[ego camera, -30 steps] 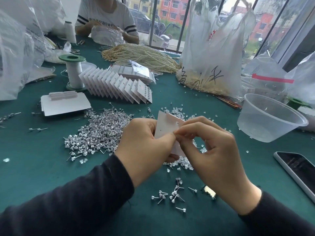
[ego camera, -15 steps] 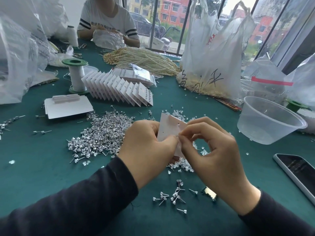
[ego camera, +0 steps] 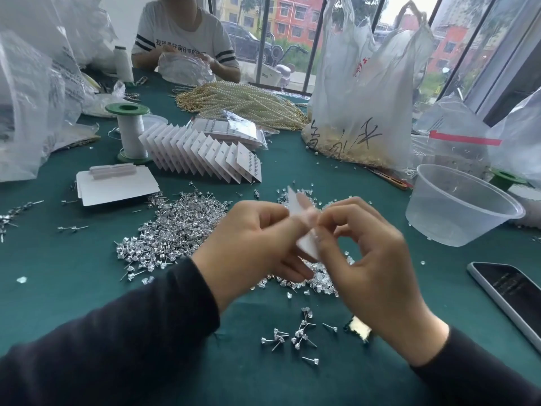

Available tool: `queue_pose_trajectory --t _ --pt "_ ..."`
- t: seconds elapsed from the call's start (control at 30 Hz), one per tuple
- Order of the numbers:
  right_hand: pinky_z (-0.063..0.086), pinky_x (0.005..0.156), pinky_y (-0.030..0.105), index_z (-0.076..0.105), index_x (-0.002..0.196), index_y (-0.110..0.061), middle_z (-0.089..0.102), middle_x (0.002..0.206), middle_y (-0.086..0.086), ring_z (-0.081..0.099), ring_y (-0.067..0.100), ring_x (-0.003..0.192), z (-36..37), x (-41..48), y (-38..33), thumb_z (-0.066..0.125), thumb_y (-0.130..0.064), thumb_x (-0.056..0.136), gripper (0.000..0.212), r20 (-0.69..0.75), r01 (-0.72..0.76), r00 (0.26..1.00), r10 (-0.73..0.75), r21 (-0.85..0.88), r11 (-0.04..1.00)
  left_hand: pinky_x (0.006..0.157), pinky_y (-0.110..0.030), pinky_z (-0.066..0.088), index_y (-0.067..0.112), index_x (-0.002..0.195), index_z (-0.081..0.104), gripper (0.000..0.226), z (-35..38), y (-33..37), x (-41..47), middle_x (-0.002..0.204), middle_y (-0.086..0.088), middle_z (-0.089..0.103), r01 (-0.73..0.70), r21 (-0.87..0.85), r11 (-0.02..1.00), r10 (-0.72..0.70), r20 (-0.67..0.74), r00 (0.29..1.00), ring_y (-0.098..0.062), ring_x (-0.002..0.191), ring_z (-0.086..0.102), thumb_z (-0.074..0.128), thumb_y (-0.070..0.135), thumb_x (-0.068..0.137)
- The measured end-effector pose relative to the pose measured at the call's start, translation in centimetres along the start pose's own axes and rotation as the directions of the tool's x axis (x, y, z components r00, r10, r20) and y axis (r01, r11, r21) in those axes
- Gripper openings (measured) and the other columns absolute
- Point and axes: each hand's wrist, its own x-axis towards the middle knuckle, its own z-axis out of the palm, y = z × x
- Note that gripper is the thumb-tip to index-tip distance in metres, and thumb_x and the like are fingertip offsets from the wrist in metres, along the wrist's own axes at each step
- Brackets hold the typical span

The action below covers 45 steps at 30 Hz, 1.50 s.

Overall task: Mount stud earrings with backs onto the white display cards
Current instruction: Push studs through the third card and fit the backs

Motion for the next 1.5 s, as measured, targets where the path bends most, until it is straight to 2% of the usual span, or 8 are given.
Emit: queue_pose_trajectory --t 0.07,0.13,0.27,0.43,0.9,1.1,1.33,1.5 --pt "0.044 0.063 0.017 0.061 0.076 -0.016 0.061 0.072 -0.009 0.056 0.005 0.067 -0.8 0.3 0.2 0.060 -0.010 0.080 0.007 -0.005 -0.156 0.987 0.159 0.165 0.974 0.043 -0.025 0.053 0.006 0.071 0.067 0.048 -0.6 1.0 0.1 0.064 -0.015 0.070 0.094 -0.073 0.993 -0.083 0.135 0.987 -0.023 0.048 0.063 0.061 0.054 0.067" --pt "0.048 0.062 0.017 0.063 0.078 -0.020 0.064 0.071 -0.007 0.058 0.006 0.066 -1.5 0.6 0.5 0.062 -0.011 0.081 0.009 -0.008 -0.282 0.953 0.301 0.329 0.901 0.046 -0.024 0.051 0.010 0.082 0.067 0.046 -1.3 1.0 0.1 0.069 -0.011 0.071 -0.042 0.188 0.981 0.007 0.182 0.983 -0.017 0.052 0.061 0.058 0.053 0.070" --pt "0.050 0.068 0.024 0.065 0.075 -0.016 0.064 0.071 0.002 0.059 0.017 0.070 -2.0 1.1 1.1 0.061 -0.009 0.082 0.011 -0.032 -0.404 0.869 0.495 0.531 0.744 0.067 -0.019 0.048 0.026 0.094 0.072 0.021 -0.7 -0.7 -1.0 0.079 0.006 0.066 -0.454 0.660 0.599 0.208 0.419 0.884 -0.004 0.070 0.056 0.070 0.036 0.075" --pt "0.051 0.063 0.022 0.065 0.078 -0.008 0.064 0.070 0.004 0.059 0.015 0.066 -1.6 1.1 1.1 0.062 -0.009 0.079 0.003 0.066 -0.498 0.810 0.583 0.602 0.624 0.078 -0.019 0.034 0.026 0.097 0.070 0.018 2.0 -2.2 -1.8 0.093 0.003 0.056 -0.544 0.722 0.427 0.199 0.512 0.836 -0.011 0.089 0.049 0.060 0.032 0.083" --pt "0.057 0.061 0.032 0.063 0.092 0.003 0.069 0.082 0.013 0.066 0.023 0.071 -1.8 1.3 0.7 0.060 -0.010 0.069 0.027 0.393 -0.636 0.698 0.598 0.723 0.268 0.070 -0.031 0.046 0.013 0.080 0.070 0.016 2.8 -2.8 -1.9 0.081 -0.006 0.062 -0.625 0.706 0.333 0.396 0.497 0.772 -0.026 0.078 0.058 0.056 0.019 0.081" --pt "0.058 0.070 0.036 0.058 0.091 0.000 0.062 0.088 0.017 0.063 0.029 0.079 -2.5 1.8 1.3 0.049 -0.002 0.084 0.011 0.434 -0.629 0.660 0.613 0.766 0.135 0.061 -0.028 0.049 0.010 0.072 0.070 0.009 2.1 -0.9 -1.6 0.069 -0.003 0.066 -0.490 0.388 0.781 0.439 0.217 0.872 -0.015 0.063 0.058 0.064 0.018 0.073" --pt "0.052 0.069 0.026 0.057 0.098 0.005 0.065 0.085 0.012 0.061 0.020 0.077 -2.4 1.7 1.2 0.053 -0.004 0.074 0.026 0.371 -0.605 0.700 0.610 0.763 0.230 0.054 -0.016 0.046 0.010 0.074 0.071 0.009 0.8 0.5 -1.2 0.062 -0.002 0.066 -0.341 -0.031 0.940 0.340 0.197 0.920 -0.009 0.057 0.055 0.062 0.010 0.072" --pt "0.053 0.083 0.037 0.064 0.099 0.006 0.069 0.091 0.015 0.064 0.025 0.083 -2.0 1.1 0.0 0.053 -0.008 0.076 0.028 0.500 -0.624 0.728 0.469 0.767 0.150 0.054 -0.016 0.047 0.011 0.072 0.074 0.011 -0.2 0.6 -0.3 0.062 0.002 0.067 -0.295 -0.147 0.944 0.305 0.054 0.951 -0.007 0.056 0.056 0.064 0.009 0.067"
